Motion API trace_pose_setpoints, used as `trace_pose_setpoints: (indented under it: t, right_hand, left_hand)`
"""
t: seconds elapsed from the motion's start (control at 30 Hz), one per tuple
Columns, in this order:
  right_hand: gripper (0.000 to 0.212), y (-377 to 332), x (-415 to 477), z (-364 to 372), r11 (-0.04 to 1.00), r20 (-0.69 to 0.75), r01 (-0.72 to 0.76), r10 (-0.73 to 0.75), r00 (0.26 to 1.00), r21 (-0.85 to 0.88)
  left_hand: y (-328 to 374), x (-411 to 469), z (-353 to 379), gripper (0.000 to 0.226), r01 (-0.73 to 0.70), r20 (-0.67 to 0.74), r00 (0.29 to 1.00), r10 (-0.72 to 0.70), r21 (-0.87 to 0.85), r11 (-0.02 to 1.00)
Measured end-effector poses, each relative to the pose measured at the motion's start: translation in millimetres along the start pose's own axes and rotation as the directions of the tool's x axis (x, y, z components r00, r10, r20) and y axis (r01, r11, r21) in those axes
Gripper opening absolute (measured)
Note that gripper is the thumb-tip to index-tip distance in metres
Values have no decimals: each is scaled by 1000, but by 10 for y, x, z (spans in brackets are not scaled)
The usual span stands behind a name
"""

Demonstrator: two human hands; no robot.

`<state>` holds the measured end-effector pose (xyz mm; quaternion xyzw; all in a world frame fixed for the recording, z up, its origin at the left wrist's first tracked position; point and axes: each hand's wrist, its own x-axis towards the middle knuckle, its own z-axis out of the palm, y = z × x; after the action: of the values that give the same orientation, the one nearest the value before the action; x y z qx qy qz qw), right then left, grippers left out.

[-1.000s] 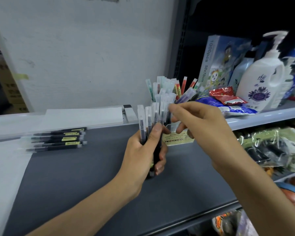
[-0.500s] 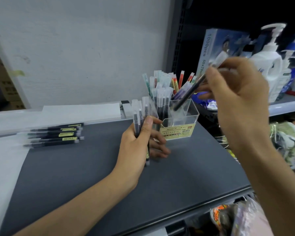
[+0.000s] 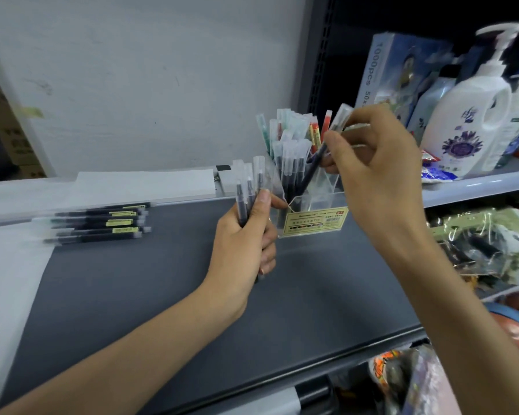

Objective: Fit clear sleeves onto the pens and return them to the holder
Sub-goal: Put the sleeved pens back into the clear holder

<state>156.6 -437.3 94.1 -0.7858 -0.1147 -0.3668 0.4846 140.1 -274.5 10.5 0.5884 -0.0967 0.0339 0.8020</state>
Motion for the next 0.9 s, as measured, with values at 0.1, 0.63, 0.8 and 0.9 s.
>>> trace_pose_setpoints:
  t: [0.1, 0.63, 0.8, 0.9]
  right_hand:
    - [13, 85, -9, 90, 997, 28, -32, 34, 999, -72]
    - [23, 87, -47, 78, 960, 132, -142, 178, 975, -240]
    - [30, 4, -63, 1, 949, 153, -113, 164, 975, -294]
    - [43, -53, -90, 17, 947, 161, -80, 136, 978, -312]
  left_hand:
    - [-2, 7, 6, 35, 1, 0, 1000, -1, 0, 1000]
    - [-4, 4, 14, 36, 44, -8, 999, -44, -2, 999]
    - [-4, 9, 7, 38, 51, -26, 998, -52, -9, 999]
    - [-9, 7, 14, 38, 55, -22, 998, -56, -7, 998]
